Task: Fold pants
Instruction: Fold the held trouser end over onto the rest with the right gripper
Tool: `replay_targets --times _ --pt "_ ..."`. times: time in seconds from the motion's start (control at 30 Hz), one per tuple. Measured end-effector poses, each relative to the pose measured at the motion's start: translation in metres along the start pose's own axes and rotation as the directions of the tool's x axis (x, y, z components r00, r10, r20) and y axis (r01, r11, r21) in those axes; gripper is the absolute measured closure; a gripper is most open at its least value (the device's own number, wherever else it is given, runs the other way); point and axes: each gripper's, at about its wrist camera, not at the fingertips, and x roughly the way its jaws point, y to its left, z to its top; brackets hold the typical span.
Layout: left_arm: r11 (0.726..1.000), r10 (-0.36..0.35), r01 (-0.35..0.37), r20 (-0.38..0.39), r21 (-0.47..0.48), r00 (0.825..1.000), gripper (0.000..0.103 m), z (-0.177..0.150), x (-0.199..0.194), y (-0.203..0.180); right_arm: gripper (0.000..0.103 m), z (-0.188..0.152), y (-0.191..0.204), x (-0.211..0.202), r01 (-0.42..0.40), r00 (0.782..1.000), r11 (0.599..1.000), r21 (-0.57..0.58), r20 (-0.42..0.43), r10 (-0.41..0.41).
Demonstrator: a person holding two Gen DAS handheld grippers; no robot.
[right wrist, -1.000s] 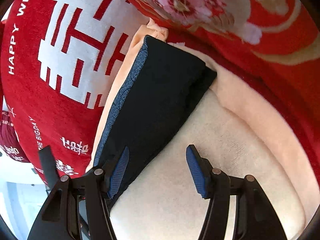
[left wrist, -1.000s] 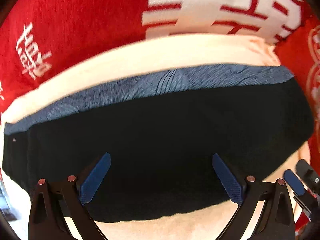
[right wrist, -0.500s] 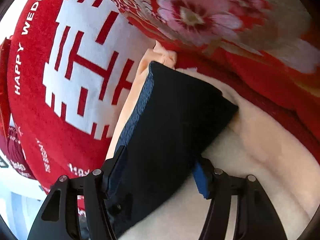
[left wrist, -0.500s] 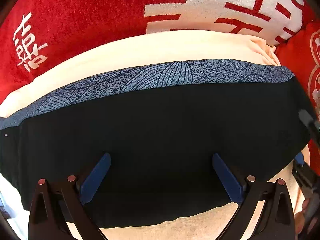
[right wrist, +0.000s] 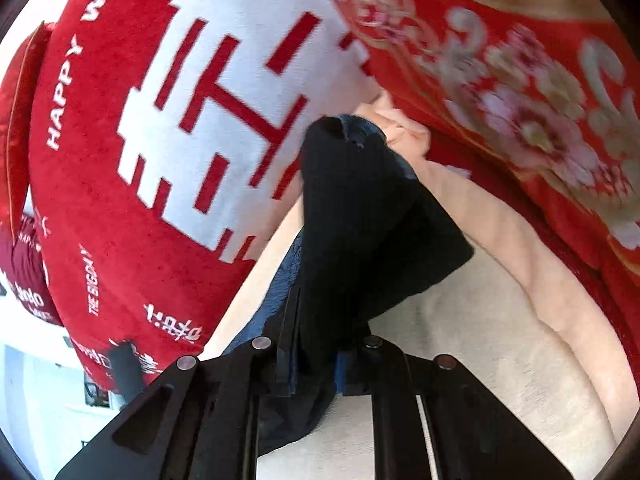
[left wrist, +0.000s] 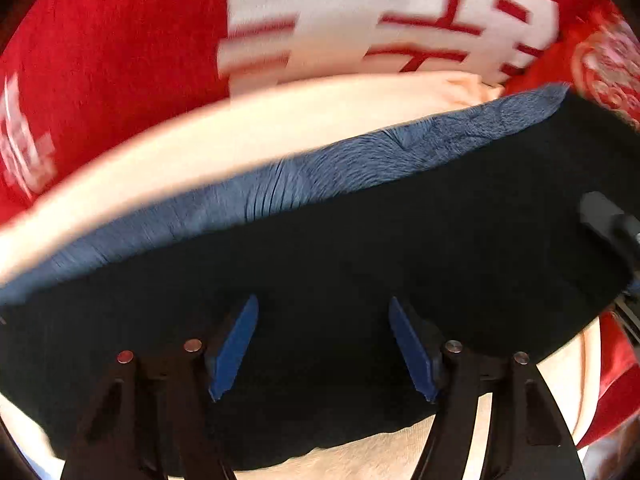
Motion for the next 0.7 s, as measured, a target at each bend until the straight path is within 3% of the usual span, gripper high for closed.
replay_targets --times 0.13,0.27,0.5,0.57,0.67,0.7 --pt "0.999 -0.037 0.037 0.022 -0.002 0.999 0.033 -0.002 -0.002 0.006 0.089 -0.004 0.018 0.000 0.022 1.000 0.998 -0.062 0.011 -0.021" --pt "0.992 -0.122 0.123 0.030 -0.015 0.992 0.033 -0.005 -0.005 0.014 0.089 -0.009 0.038 -0.003 0.048 0.999 0.992 -0.120 0.023 -0.046" --pt "0.957 -0.283 0.283 0.013 -0.061 0.959 0.033 -0.004 -0.016 0.042 0.089 -0.031 0.098 -0.005 0.100 0.995 0.957 -0.274 0.055 -0.088" --pt "0.951 -0.290 0.291 0.024 -0.102 0.957 0.033 -0.005 -0.027 0.061 0.089 -0.040 0.114 -0.006 0.121 0.992 0.937 -0.327 0.062 -0.106" --pt "0.967 -0.228 0.232 0.051 -0.105 0.972 0.032 -0.013 -0.049 0.096 0.089 -0.063 0.145 0.002 0.168 0.986 0.888 -0.428 0.069 -0.153" --pt "0.973 -0.203 0.208 0.059 -0.097 0.977 0.023 -0.016 -0.056 0.109 0.089 -0.073 0.157 0.009 0.188 0.982 0.865 -0.465 0.071 -0.175"
